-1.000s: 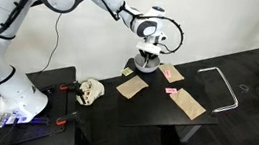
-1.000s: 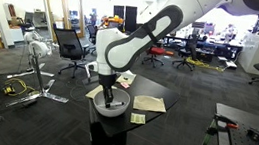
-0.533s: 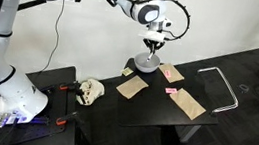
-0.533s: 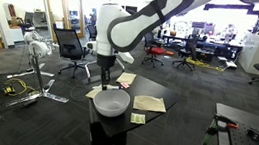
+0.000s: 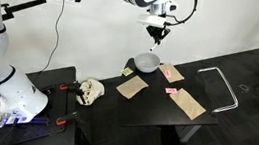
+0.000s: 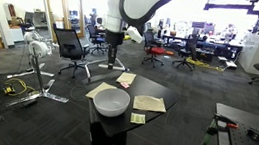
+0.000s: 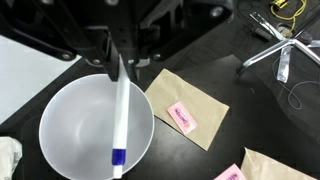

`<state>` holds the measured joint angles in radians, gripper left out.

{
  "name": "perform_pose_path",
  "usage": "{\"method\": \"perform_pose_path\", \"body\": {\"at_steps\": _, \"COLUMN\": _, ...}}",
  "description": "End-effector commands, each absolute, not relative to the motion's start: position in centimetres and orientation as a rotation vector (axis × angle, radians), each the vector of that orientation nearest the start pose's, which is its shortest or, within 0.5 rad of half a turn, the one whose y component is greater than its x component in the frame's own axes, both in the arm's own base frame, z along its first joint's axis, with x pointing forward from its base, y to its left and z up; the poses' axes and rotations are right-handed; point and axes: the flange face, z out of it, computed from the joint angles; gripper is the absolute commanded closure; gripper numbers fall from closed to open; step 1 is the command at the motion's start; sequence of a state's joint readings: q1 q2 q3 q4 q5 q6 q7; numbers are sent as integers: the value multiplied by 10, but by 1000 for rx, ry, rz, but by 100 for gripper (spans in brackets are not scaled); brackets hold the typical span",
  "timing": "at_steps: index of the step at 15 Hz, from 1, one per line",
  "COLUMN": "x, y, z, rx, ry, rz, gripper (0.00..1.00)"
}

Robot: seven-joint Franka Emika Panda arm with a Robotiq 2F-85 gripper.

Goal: Remove the marker from the mug cup and place it on the table

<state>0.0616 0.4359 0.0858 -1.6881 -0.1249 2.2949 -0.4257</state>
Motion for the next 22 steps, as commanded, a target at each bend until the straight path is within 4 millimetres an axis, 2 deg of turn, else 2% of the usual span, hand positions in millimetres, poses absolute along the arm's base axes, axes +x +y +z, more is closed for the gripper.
{"method": "perform_pose_path", "body": {"at_steps": 1, "x": 656, "y": 58, "z": 379, "rx": -3120, "ry": -824, "rz": -226, "gripper": 97}}
{"method": "perform_pose_path", "body": {"at_steps": 5, "x": 646, "y": 16, "z": 373, "rx": -3147, "ry": -624, "rz": -193, "gripper": 97}}
{"method": "perform_pose_path", "body": {"at_steps": 8, "x": 646, "y": -7, "z": 355, "rx": -3142, "ry": -454, "rz": -173, "gripper": 97}}
{"method": "perform_pose_path", "body": {"at_steps": 10, "x": 647, "y": -15, "z": 343, "rx": -3125, "ry": -326, "rz": -154, "gripper": 97}}
{"method": "perform_pose_path", "body": {"at_steps": 18, "x": 664, "y": -16, "z": 291, "rx": -3090, "ry": 158, "rz": -143, "gripper": 97}}
{"method": "perform_pose_path", "body": {"at_steps": 22, "x": 673, "y": -17, "z": 274, "rx": -3083, "ry": 345, "rz": -186, "gripper": 97}}
